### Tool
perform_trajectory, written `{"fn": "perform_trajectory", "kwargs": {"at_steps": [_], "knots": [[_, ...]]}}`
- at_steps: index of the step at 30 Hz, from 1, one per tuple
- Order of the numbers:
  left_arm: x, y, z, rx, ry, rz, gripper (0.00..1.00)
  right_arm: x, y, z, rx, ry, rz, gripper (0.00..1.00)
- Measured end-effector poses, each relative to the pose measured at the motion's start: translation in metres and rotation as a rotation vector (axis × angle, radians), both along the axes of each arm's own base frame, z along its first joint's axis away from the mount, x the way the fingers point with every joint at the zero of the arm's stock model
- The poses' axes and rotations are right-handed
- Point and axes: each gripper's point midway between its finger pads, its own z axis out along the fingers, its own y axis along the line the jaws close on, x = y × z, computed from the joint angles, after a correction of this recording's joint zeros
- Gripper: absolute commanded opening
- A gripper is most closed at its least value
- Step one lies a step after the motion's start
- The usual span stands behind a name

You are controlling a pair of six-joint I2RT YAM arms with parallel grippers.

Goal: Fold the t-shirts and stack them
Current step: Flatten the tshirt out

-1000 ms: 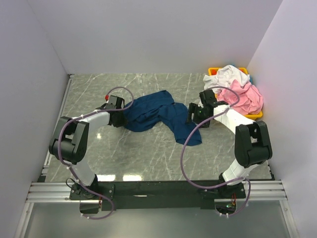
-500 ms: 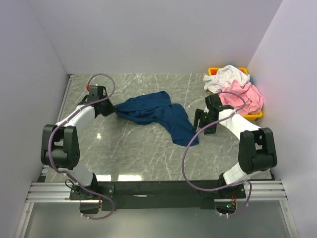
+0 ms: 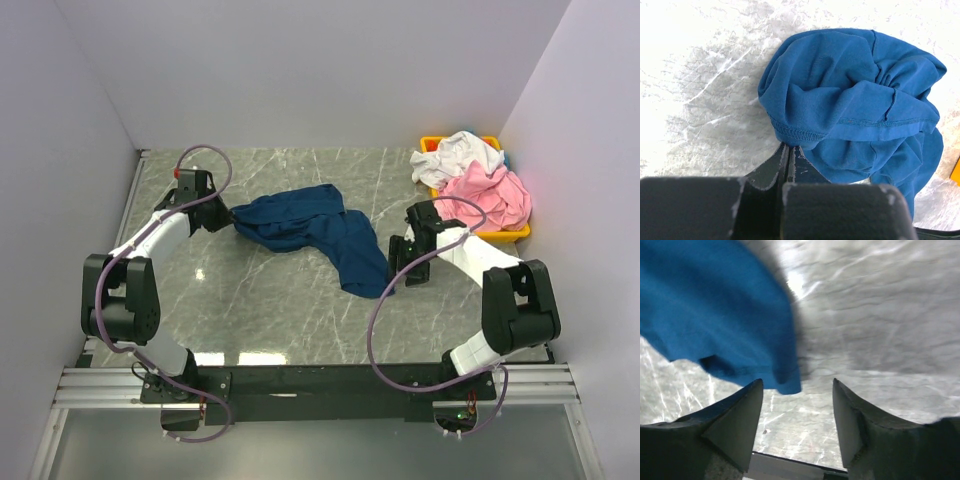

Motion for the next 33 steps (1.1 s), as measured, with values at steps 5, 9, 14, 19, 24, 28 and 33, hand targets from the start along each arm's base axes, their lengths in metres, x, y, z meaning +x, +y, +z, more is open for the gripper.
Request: {"fn": "perform_trajectory", "kwargs": {"at_steps": [5,9,14,19,24,28,33], "knots": [[0.000,0.000,0.000,-0.001,0.001,-0.001,0.00,-0.005,0.010,0.001,0.014,0.005,0.041,0.57],[-0.001,0.000,-0.001,-0.001,0.003,-0.002,0.00,-0.006,0.013,0.001,0.010,0.009,0.057,0.43],[-0.002,0.000,-0.002,-0.001,0.007,-0.003,0.00,-0.008,0.015,-0.006,0.015,0.040,0.072,0.23],[-0.002,0.000,-0.002,0.000,0.007,-0.006,0.00,-0.008,0.026,-0.006,0.068,0.070,0.108,0.00],[0.008,0.010,0.020,-0.022,-0.015,-0.002,0.00,0.022,0.037,0.031,0.138,0.011,0.114,0.00],[0.062,0.047,0.106,-0.043,-0.180,0.056,0.00,0.085,0.031,0.107,0.212,-0.174,0.055,0.00],[0.111,0.106,0.257,-0.029,-0.526,0.131,0.00,0.152,0.014,0.247,0.241,-0.528,0.019,0.00]]}}
